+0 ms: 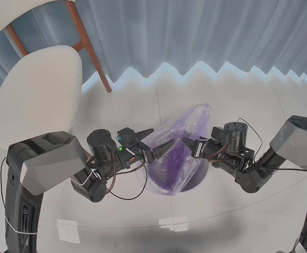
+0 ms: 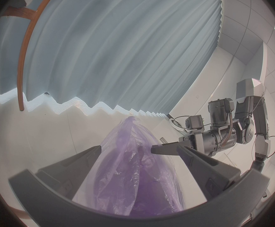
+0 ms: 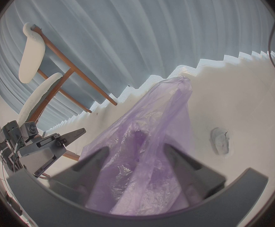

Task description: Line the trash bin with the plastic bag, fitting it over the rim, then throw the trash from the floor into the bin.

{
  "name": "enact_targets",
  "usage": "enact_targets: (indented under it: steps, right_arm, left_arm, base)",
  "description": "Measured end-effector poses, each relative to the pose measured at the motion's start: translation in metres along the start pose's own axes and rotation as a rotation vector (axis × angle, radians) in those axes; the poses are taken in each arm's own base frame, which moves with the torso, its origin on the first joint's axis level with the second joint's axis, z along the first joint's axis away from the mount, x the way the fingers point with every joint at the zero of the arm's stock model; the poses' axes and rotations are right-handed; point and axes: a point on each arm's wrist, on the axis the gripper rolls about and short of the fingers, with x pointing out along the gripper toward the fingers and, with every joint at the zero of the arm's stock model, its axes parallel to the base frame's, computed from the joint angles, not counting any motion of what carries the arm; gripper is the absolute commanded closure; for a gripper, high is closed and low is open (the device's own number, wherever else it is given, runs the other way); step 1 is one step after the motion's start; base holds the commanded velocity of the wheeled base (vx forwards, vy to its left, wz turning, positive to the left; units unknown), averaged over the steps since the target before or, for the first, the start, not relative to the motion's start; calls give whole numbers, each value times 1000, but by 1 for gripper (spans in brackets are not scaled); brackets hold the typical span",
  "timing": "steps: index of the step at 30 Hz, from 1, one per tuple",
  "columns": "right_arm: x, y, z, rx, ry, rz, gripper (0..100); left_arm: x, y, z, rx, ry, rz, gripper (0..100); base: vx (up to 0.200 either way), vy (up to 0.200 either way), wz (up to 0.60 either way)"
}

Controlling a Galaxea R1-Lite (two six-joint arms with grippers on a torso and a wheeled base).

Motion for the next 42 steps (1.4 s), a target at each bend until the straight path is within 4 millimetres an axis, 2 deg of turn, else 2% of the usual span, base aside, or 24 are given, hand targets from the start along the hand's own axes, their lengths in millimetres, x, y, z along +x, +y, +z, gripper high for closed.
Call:
enact_targets:
  steps: [5, 11, 16, 20, 25, 36, 42]
  right_arm:
    - [-1, 0, 2, 0, -4, 1, 100]
    - [-6, -4, 12, 2, -27, -10, 100]
    - [-10, -15, 25, -12, -54, -40, 100]
    - [-13, -33, 28, -42, -28, -95, 100]
    - [-18, -48, 24, -56, 18, -139, 100]
    - [-26, -60, 4, -65, 147, -187, 100]
    - [-24, -65, -10, -81, 191, -197, 100]
  left_arm:
    - [0, 0, 0, -1, 1, 0, 0]
    - [0, -1, 0, 0, 2, -1, 0]
    - [0, 0, -1, -1, 2, 1, 0]
    - [0, 0, -1, -1, 2, 2, 0]
    - [0, 0, -1, -1, 2, 2, 0]
    - [0, 0, -1, 0, 2, 2, 0]
    - [0, 0, -1, 0, 3, 2, 0]
  base:
    - [0, 0, 0]
    - [0, 0, 0]
    - [0, 0, 0]
    - [0, 0, 0]
    - [0, 0, 0]
    - [0, 0, 0]
    - [0, 0, 0]
